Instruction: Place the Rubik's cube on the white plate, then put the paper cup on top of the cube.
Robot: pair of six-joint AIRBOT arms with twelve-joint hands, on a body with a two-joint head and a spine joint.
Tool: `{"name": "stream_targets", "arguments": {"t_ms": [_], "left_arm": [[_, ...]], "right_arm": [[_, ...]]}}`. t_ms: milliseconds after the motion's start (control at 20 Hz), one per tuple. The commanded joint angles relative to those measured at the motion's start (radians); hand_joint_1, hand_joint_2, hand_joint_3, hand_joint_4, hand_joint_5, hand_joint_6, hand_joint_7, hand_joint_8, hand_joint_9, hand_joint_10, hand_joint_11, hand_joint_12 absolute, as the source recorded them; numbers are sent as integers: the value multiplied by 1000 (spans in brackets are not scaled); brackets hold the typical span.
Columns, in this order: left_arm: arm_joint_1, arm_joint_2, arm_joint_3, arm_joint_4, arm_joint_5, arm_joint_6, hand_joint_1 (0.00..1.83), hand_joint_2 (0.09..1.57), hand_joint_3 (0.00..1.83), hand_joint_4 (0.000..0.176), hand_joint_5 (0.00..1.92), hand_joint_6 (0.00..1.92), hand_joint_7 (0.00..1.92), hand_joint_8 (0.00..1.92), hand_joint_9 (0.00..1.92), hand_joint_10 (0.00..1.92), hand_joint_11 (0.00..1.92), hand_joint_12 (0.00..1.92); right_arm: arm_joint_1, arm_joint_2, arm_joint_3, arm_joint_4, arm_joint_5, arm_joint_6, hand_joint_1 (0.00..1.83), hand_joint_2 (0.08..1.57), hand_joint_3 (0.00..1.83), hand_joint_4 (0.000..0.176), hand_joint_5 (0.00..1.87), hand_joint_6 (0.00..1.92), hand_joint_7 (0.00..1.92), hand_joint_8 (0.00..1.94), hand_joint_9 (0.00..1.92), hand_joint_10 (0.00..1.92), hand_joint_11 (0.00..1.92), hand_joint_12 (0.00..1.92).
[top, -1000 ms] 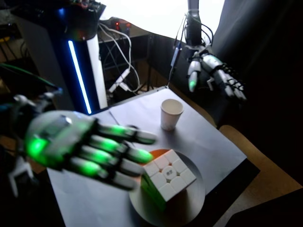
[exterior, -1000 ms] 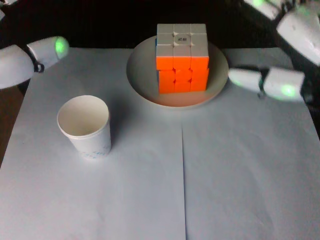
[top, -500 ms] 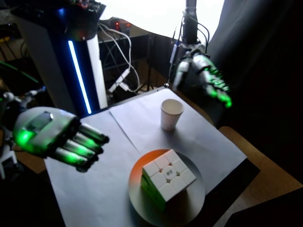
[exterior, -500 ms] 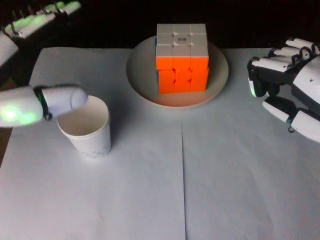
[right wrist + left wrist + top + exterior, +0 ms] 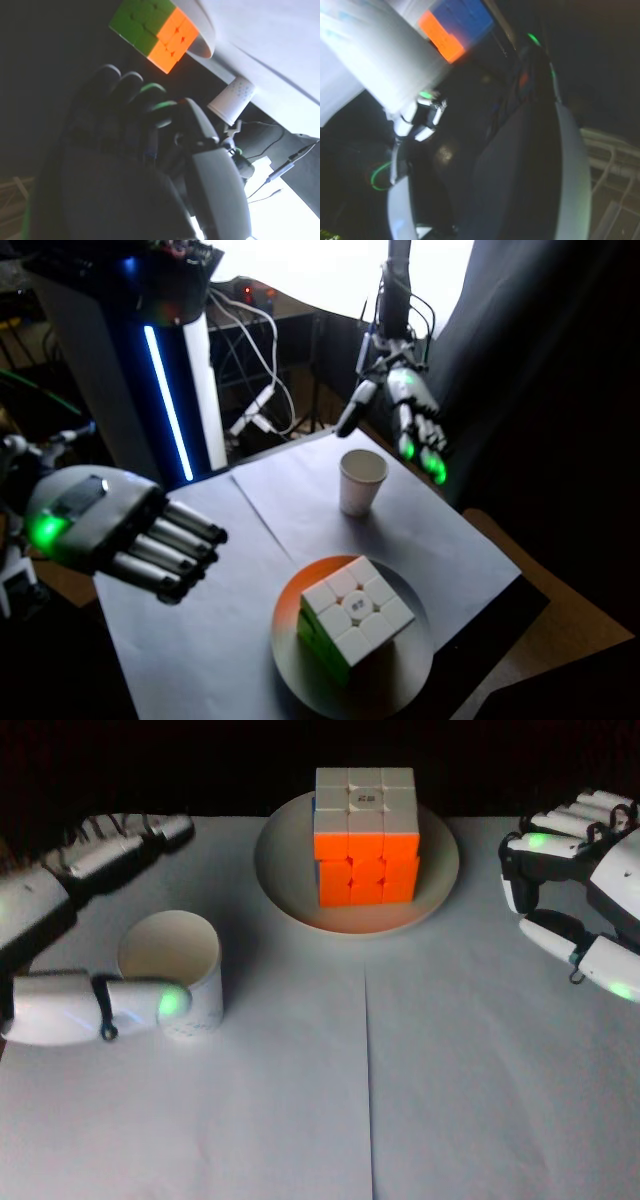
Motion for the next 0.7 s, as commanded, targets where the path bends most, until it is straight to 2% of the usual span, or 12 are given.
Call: {"name": "stream_targets", "arguments": {"t_ms": [0, 50, 100, 150, 250, 300, 350, 400, 450, 550, 600, 650], "left_arm": [[-5, -12, 12, -9, -85, -14, 385, 927, 3, 142, 0, 0, 0, 0, 0, 0, 0, 0], [-5, -25, 23, -9, -71, -24, 431, 920, 0, 148, 0, 0, 4, 1, 0, 0, 2, 1], [-5, -33, 29, -9, -60, -28, 428, 945, 10, 126, 0, 0, 30, 10, 7, 3, 30, 16], [-5, -41, 35, -9, -48, -28, 681, 1151, 0, 112, 50, 4, 92, 6, 60, 6, 9, 283], [-5, -52, 45, -12, -33, -28, 973, 1182, 0, 77, 224, 30, 265, 21, 197, 38, 0, 813], [-5, -53, 47, -15, -31, -27, 1072, 1185, 0, 83, 393, 112, 440, 71, 359, 122, 0, 1228], [-5, -53, 48, -18, -29, -27, 1058, 1209, 0, 91, 313, 425, 453, 147, 230, 560, 0, 1365], [-5, -53, 49, -19, -29, -27, 1068, 1216, 0, 92, 206, 828, 365, 566, 118, 1061, 0, 1563], [-5, -53, 49, -20, -30, -27, 1083, 1208, 0, 92, 163, 1153, 230, 896, 93, 1285, 0, 1716], [-5, -53, 50, -21, -31, -27, 1103, 1200, 0, 76, 188, 1200, 252, 986, 142, 1334, 0, 1762], [-5, -53, 50, -21, -33, -27, 1104, 1202, 1, 145, 117, 1404, 121, 1361, 40, 1566, 0, 1867], [-5, -53, 50, -21, -37, -27, 1081, 1200, 0, 152, 124, 1398, 115, 1175, 6, 1386, 0, 1785]], "right_arm": [[7, -2, 1, -5, 126, 2, 841, 1406, 0, 0, 475, 1744, 304, 1638, 309, 1752, 177, 1921], [7, -4, 2, -5, 126, 2, 858, 1402, 0, 0, 482, 1736, 320, 1625, 342, 1763, 255, 1921], [7, -5, 3, -5, 126, 2, 853, 1405, 1, 0, 478, 1743, 326, 1604, 353, 1758, 277, 1921], [7, -5, 3, -5, 126, 2, 971, 1417, 8, 0, 393, 1831, 514, 1673, 361, 1771, 273, 1921], [7, -6, 3, -5, 126, 2, 996, 1425, 3, 0, 372, 1831, 550, 1723, 319, 1780, 236, 1921], [7, -6, 3, -5, 126, 2, 994, 1431, 1, 0, 365, 1816, 545, 1755, 311, 1815, 242, 1921], [7, -7, 3, -5, 126, 2, 989, 1432, 1, 2, 375, 1806, 531, 1771, 281, 1824, 216, 1921], [7, -7, 3, -5, 126, 2, 996, 1428, 0, 0, 381, 1789, 539, 1770, 302, 1845, 269, 1921], [7, -7, 3, -4, 126, 2, 1001, 1430, 0, 0, 368, 1778, 549, 1785, 351, 1880, 362, 1921], [7, -8, 3, -4, 126, 2, 1014, 1418, 0, 0, 377, 1798, 572, 1715, 363, 1774, 282, 1921], [7, -9, 3, -4, 126, 2, 865, 1422, 0, 0, 435, 1777, 349, 1617, 319, 1745, 203, 1921], [7, -9, 3, -4, 126, 2, 830, 1416, 0, 0, 461, 1754, 298, 1567, 311, 1758, 218, 1921]]}}
